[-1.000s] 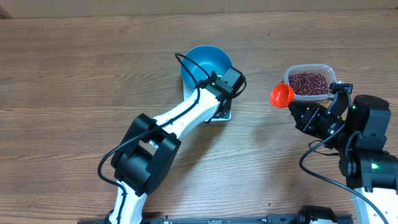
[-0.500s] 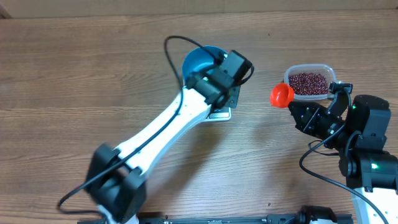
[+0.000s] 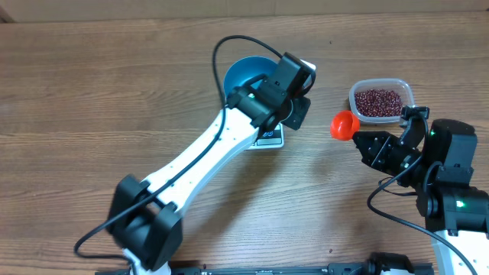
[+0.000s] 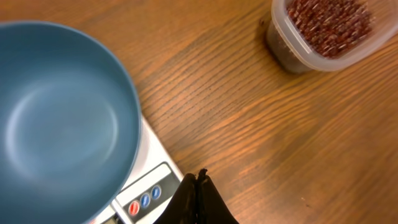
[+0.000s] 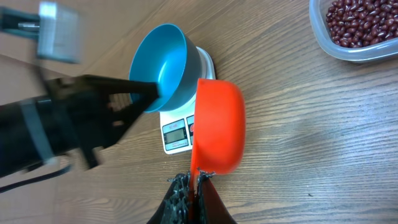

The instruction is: Scoop item into bowl and weigh 150g on scale

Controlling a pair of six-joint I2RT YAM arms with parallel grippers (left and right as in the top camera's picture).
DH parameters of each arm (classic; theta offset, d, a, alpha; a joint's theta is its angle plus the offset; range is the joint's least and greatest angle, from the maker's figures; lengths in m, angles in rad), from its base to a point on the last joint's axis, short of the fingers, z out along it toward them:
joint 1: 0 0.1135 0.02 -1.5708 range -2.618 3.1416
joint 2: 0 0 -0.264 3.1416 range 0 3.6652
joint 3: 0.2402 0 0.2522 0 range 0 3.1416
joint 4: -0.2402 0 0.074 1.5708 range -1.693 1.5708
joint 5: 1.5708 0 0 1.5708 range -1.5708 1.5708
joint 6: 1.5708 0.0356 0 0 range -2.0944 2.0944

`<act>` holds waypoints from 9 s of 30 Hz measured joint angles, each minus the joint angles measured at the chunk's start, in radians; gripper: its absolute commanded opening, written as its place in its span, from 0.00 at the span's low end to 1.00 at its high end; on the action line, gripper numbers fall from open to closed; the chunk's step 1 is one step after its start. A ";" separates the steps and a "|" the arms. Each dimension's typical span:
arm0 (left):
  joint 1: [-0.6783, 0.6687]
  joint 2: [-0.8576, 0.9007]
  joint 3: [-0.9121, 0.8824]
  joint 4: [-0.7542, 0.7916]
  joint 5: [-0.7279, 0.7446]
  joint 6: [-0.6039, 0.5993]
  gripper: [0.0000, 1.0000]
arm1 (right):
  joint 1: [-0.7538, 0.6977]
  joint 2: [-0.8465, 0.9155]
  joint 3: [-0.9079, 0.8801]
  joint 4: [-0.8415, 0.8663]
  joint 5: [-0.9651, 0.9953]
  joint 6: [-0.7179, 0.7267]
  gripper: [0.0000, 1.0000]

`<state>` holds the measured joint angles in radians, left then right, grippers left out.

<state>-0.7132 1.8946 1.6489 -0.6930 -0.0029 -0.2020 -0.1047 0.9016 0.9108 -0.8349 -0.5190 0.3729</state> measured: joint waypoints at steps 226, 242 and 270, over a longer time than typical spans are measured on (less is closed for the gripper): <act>0.024 -0.525 -0.371 0.130 -0.188 0.048 0.04 | 0.000 0.000 0.000 -0.020 0.002 -0.027 0.04; 0.222 -0.531 -0.371 0.000 -0.008 0.087 0.04 | 0.000 0.001 0.000 0.035 0.002 -0.014 0.04; 0.410 -0.631 -0.774 0.175 0.291 0.375 0.04 | 0.000 0.001 0.000 0.023 0.029 0.019 0.04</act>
<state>-0.3031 1.2636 0.8749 -0.5182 0.2886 0.1726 -0.1047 0.9024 0.9108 -0.8120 -0.4896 0.3920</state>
